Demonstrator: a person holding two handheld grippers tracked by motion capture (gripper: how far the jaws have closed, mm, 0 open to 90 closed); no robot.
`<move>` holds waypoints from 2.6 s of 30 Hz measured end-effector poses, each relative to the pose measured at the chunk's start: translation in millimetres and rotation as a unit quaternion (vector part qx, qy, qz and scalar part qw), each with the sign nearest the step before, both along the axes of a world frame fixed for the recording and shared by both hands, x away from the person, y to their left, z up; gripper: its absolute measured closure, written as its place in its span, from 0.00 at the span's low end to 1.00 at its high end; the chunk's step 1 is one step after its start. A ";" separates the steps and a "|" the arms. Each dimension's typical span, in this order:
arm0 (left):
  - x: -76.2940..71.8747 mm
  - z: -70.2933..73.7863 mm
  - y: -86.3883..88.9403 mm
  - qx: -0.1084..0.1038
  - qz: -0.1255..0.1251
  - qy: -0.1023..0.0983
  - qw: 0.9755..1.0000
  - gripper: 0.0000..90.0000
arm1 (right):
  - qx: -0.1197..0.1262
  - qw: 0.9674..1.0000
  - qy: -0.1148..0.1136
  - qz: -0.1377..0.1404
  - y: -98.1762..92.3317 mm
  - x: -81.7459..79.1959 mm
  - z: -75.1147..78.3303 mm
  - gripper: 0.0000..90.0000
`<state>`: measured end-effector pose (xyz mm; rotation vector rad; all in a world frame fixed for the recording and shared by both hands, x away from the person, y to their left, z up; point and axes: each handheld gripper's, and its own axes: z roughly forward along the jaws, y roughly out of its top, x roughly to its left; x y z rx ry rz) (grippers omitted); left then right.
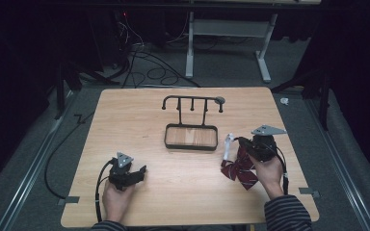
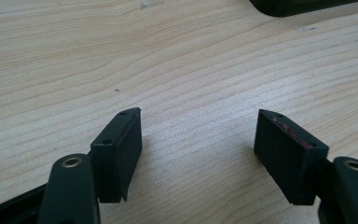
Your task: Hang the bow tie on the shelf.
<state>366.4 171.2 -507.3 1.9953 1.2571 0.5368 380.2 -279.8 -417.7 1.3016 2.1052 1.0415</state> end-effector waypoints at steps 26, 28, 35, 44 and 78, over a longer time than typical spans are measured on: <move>-0.1 -0.2 -0.9 0.003 -0.001 -0.001 1.000 0.36 | 0.014 0.997 -0.066 0.049 13.3 -23.0 61.4 1.00; -0.2 -0.1 -0.9 0.004 -0.002 -0.001 1.000 0.36 | 0.016 0.996 -0.068 0.053 16.2 -22.0 64.6 1.00; -0.2 -0.1 -0.9 0.004 -0.002 -0.001 1.000 0.36 | 0.018 0.994 -0.079 0.066 23.9 -20.6 74.1 1.00; -0.2 -0.1 -0.9 0.003 -0.003 -0.001 1.000 0.36 | 0.015 0.992 -0.091 0.084 35.3 -17.5 84.1 1.00; -0.1 -0.2 -0.8 0.003 -0.002 -0.001 1.000 0.36 | 0.019 0.988 -0.085 0.125 72.9 12.6 94.8 1.00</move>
